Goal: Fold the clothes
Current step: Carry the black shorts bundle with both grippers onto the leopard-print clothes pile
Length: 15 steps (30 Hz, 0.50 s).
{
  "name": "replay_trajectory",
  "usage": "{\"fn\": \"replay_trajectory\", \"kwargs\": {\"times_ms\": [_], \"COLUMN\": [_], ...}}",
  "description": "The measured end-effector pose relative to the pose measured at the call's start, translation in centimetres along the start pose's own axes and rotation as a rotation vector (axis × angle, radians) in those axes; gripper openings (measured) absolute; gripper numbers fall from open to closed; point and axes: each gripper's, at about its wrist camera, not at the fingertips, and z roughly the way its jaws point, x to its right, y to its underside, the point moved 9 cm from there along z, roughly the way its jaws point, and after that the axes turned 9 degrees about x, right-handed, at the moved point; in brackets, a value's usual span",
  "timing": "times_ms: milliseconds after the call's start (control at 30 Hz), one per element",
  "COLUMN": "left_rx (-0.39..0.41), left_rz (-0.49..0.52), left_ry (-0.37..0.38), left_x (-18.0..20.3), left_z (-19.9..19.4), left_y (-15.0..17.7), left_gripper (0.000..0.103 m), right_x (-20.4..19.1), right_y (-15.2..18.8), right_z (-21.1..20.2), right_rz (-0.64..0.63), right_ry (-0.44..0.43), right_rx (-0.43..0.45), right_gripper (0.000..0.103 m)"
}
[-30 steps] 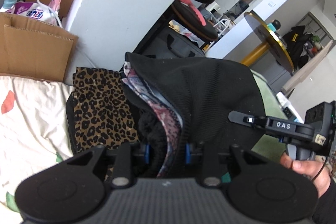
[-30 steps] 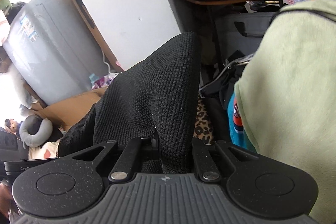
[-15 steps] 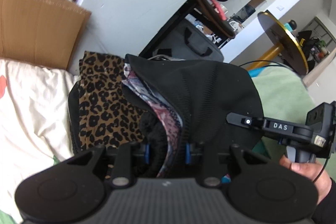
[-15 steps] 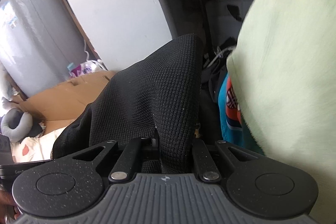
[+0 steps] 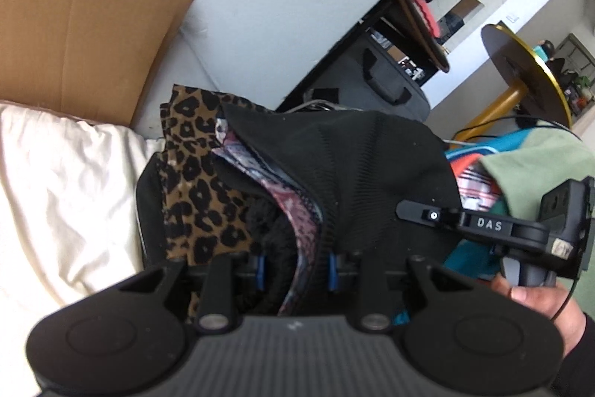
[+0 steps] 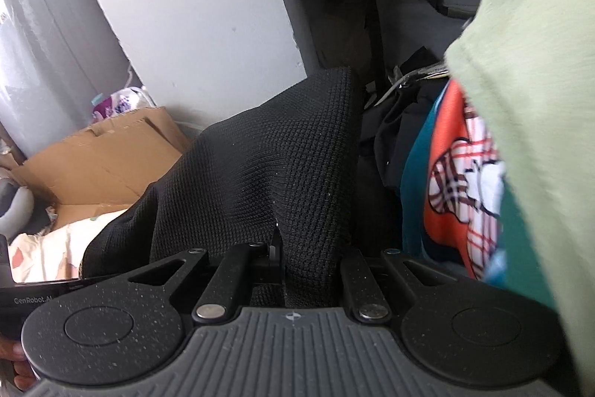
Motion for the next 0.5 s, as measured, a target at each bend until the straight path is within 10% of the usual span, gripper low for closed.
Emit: {"fn": "replay_trajectory", "kwargs": {"times_ms": [500], "left_rx": [0.042], "left_rz": [-0.049], "left_ry": [-0.069], "left_x": [-4.3], "left_z": [3.4], "left_y": [-1.6], "left_gripper": [0.031], "right_x": [-0.1], "right_y": [-0.9], "right_z": [8.1], "right_rz": [-0.09], "right_ry": [-0.01], "right_rx": [-0.02], "right_gripper": [0.008]}}
